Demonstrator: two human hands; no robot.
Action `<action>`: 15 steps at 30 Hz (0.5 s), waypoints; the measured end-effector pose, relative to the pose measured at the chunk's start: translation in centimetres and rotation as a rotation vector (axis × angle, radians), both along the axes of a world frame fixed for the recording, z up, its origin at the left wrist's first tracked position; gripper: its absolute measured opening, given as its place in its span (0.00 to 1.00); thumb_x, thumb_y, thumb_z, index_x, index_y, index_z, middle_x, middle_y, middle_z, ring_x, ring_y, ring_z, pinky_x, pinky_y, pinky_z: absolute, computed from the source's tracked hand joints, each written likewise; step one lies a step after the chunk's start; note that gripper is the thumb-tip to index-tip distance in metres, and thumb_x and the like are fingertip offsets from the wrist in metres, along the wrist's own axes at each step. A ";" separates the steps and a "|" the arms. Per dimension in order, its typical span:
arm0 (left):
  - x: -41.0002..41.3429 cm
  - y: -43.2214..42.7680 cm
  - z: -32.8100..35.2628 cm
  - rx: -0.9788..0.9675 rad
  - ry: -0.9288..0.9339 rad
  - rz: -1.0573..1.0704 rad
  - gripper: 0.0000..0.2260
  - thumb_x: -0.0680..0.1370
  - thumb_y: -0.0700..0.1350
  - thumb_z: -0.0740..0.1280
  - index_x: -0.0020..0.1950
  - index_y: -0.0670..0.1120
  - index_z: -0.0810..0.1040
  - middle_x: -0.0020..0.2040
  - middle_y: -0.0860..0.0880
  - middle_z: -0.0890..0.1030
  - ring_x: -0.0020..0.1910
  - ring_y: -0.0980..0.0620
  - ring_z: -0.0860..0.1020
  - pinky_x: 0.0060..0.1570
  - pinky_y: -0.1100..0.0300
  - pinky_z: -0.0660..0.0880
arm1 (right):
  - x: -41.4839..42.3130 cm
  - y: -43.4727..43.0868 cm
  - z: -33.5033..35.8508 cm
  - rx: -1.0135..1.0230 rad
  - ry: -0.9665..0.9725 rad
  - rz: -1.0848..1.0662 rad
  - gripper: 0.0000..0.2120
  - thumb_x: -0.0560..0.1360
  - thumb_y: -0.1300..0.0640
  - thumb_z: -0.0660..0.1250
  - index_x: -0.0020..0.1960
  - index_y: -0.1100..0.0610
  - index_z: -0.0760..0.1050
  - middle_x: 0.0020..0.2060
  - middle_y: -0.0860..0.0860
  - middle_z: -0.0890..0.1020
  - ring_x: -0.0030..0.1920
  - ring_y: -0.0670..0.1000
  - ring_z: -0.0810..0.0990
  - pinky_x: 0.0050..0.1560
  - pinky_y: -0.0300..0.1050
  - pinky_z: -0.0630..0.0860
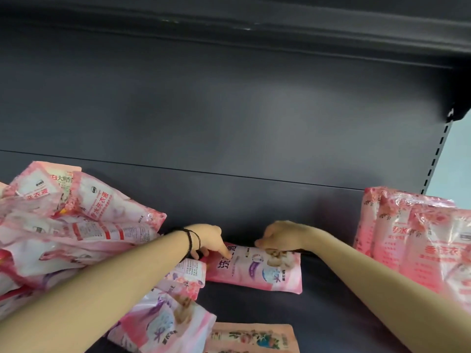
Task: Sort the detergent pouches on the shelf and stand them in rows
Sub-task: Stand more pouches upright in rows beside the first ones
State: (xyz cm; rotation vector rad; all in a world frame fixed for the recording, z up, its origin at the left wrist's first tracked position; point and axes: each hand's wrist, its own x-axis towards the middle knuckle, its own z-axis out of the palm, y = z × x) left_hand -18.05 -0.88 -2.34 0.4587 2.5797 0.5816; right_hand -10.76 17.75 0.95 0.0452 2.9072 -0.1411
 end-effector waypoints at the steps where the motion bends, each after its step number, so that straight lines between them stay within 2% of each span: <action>1: -0.1 0.0 -0.2 0.002 0.001 0.003 0.25 0.72 0.54 0.73 0.63 0.43 0.71 0.52 0.47 0.74 0.54 0.50 0.76 0.45 0.56 0.78 | -0.5 -0.7 -0.6 -0.052 -0.054 -0.002 0.24 0.78 0.39 0.56 0.42 0.59 0.77 0.33 0.51 0.78 0.32 0.50 0.75 0.37 0.43 0.71; 4: -0.2 -0.1 -0.6 -0.014 0.041 0.016 0.26 0.72 0.56 0.73 0.64 0.44 0.72 0.59 0.46 0.76 0.58 0.49 0.75 0.50 0.54 0.78 | -2.2 -1.8 -2.2 -0.108 -0.075 -0.066 0.22 0.78 0.39 0.57 0.43 0.57 0.76 0.31 0.48 0.76 0.28 0.47 0.73 0.33 0.40 0.71; 7: -0.1 -0.4 -1.0 0.014 0.061 0.052 0.33 0.70 0.58 0.73 0.70 0.46 0.69 0.67 0.46 0.72 0.63 0.46 0.73 0.56 0.52 0.76 | -3.2 -1.9 -2.9 -0.153 -0.034 -0.147 0.22 0.75 0.39 0.62 0.53 0.58 0.77 0.38 0.49 0.79 0.36 0.48 0.77 0.40 0.42 0.74; 8: -0.1 -0.6 -1.0 0.042 0.046 0.065 0.35 0.69 0.58 0.74 0.71 0.47 0.67 0.68 0.47 0.71 0.64 0.47 0.71 0.57 0.51 0.76 | -3.3 -1.9 -2.9 -0.169 -0.033 -0.169 0.22 0.75 0.39 0.63 0.53 0.57 0.76 0.38 0.49 0.79 0.37 0.48 0.77 0.41 0.42 0.73; 10: -0.1 -0.9 -0.7 0.149 -0.031 0.111 0.38 0.69 0.57 0.75 0.73 0.48 0.62 0.70 0.46 0.69 0.66 0.47 0.70 0.54 0.52 0.75 | -3.2 -1.9 -2.6 -0.230 -0.004 -0.205 0.16 0.74 0.42 0.66 0.47 0.57 0.77 0.34 0.49 0.77 0.31 0.47 0.75 0.34 0.41 0.71; 11: -0.1 -1.0 -0.4 0.229 -0.083 0.139 0.37 0.69 0.55 0.76 0.72 0.48 0.62 0.68 0.46 0.71 0.64 0.46 0.71 0.52 0.52 0.74 | -3.1 -1.8 -2.5 -0.284 0.024 -0.220 0.14 0.74 0.45 0.67 0.43 0.57 0.76 0.31 0.49 0.75 0.27 0.47 0.72 0.29 0.40 0.69; 13: -0.2 -1.5 0.2 0.391 -0.175 0.188 0.23 0.71 0.50 0.76 0.60 0.48 0.70 0.56 0.48 0.77 0.55 0.48 0.75 0.48 0.53 0.73 | -2.4 -1.8 -2.3 -0.428 0.104 -0.238 0.12 0.75 0.50 0.67 0.38 0.57 0.75 0.28 0.49 0.73 0.22 0.46 0.68 0.22 0.37 0.64; 15: -0.3 -1.7 0.8 0.527 -0.213 0.218 0.13 0.72 0.45 0.75 0.53 0.42 0.77 0.47 0.49 0.82 0.46 0.51 0.79 0.45 0.54 0.77 | -1.3 -1.5 -2.2 -0.529 0.214 -0.228 0.14 0.76 0.52 0.67 0.34 0.56 0.72 0.27 0.48 0.71 0.18 0.44 0.66 0.18 0.33 0.60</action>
